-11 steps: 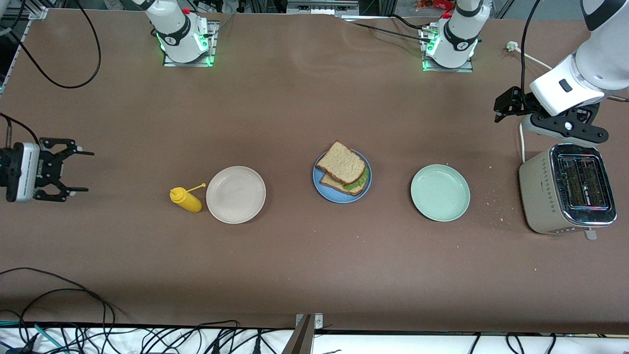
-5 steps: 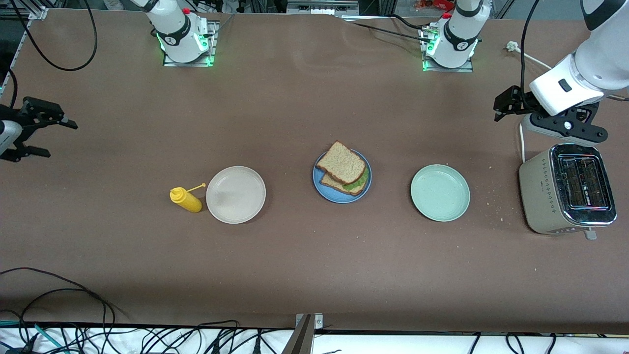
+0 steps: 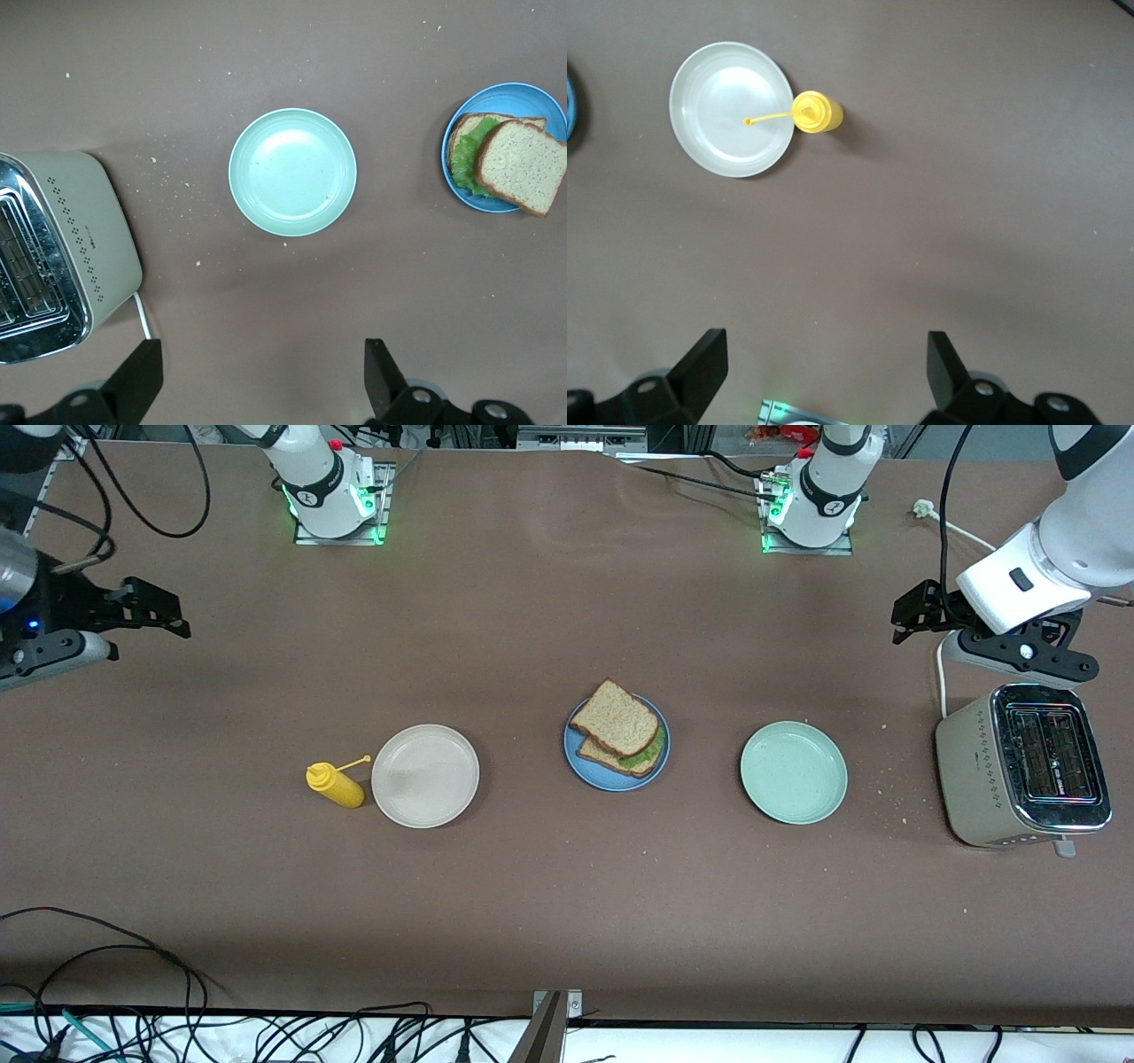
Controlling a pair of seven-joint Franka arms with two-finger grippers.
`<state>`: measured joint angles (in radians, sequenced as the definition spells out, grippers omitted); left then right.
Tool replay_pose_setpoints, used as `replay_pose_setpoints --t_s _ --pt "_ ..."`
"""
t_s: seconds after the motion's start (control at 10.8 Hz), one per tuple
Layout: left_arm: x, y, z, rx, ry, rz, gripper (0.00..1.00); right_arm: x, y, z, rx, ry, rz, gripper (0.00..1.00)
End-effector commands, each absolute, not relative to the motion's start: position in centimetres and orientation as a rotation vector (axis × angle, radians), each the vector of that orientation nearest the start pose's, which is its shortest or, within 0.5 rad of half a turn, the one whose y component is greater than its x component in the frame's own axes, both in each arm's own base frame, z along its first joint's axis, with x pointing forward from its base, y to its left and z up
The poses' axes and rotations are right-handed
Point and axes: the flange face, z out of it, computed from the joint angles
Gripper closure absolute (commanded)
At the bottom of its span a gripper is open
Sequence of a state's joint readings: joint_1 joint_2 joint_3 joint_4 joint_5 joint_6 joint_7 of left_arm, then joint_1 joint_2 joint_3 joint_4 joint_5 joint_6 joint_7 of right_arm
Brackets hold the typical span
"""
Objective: Make sandwich in blue plate with both arms
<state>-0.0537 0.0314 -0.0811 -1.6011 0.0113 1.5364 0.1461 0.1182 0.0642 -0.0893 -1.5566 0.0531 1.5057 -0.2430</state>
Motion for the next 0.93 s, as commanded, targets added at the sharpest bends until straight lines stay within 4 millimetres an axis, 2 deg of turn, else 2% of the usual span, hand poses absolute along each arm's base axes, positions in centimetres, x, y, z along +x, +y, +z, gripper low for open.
replay_pose_setpoints --t_s 0.0,0.19,0.84 --pt "55.1 -7.1 59.6 -3.079 0.425 0.150 0.00 53.0 3.2 59.5 -3.119 -0.286 0.058 0.00" --pt "55.1 -7.1 59.6 -3.079 0.425 0.150 0.00 52.4 3.2 60.0 -3.119 -0.279 0.050 0.00" --pt "55.1 -7.0 59.6 -3.077 0.425 0.150 0.00 52.7 2.1 60.5 -3.153 -0.269 0.058 0.00"
